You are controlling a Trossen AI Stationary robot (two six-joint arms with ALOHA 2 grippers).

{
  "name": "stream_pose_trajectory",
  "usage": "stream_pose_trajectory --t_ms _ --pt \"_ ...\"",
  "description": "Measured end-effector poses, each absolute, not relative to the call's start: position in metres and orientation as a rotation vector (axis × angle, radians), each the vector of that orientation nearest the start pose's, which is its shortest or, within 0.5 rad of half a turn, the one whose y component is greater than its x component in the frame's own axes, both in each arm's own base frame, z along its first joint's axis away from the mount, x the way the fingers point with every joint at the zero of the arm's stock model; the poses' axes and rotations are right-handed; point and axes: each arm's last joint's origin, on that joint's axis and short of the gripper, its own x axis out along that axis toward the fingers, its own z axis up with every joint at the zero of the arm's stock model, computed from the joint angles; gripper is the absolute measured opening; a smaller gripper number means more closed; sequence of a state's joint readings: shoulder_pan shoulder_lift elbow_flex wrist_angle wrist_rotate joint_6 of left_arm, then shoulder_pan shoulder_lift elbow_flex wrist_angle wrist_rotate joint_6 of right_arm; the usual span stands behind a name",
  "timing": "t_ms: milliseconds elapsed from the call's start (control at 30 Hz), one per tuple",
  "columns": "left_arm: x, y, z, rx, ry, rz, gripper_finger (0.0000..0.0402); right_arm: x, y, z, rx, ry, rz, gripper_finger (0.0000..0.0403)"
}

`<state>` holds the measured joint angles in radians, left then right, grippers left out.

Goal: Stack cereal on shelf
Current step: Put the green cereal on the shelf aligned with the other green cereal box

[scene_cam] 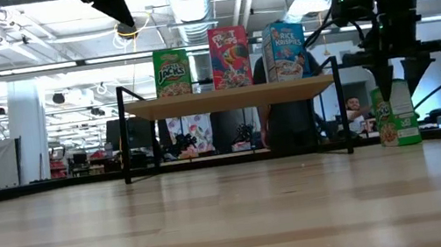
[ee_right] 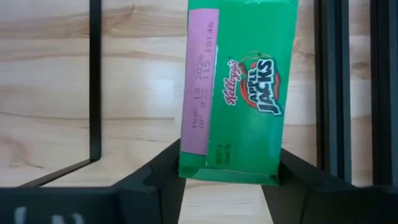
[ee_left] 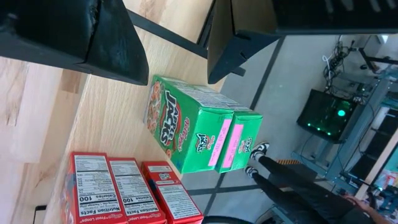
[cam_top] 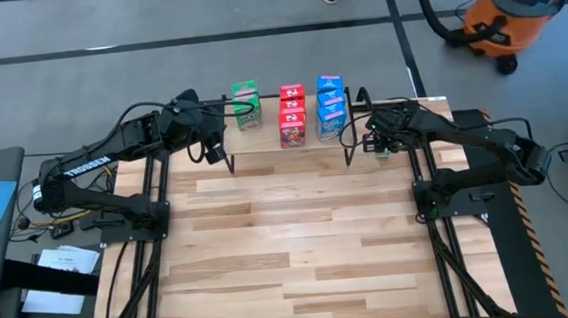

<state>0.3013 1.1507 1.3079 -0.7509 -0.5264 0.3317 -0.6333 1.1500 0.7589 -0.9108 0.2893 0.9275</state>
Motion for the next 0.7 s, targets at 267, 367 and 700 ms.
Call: stream_pose_trajectory --t_ms 267,367,700 --pt "0.207 0.080 0.390 0.372 0.736 0.696 0.0155 0.153 -0.104 0.222 0.968 0.920 -1.312 0.0203" --pt "0.207 0.080 0.390 0.372 0.736 0.696 0.0155 0.156 -0.093 0.230 0.965 0.955 -1.300 0.0203" --pt "0.206 0.079 0.388 0.401 0.773 0.679 0.0155 0.174 -0.045 0.255 0.946 0.986 -1.195 0.0197"
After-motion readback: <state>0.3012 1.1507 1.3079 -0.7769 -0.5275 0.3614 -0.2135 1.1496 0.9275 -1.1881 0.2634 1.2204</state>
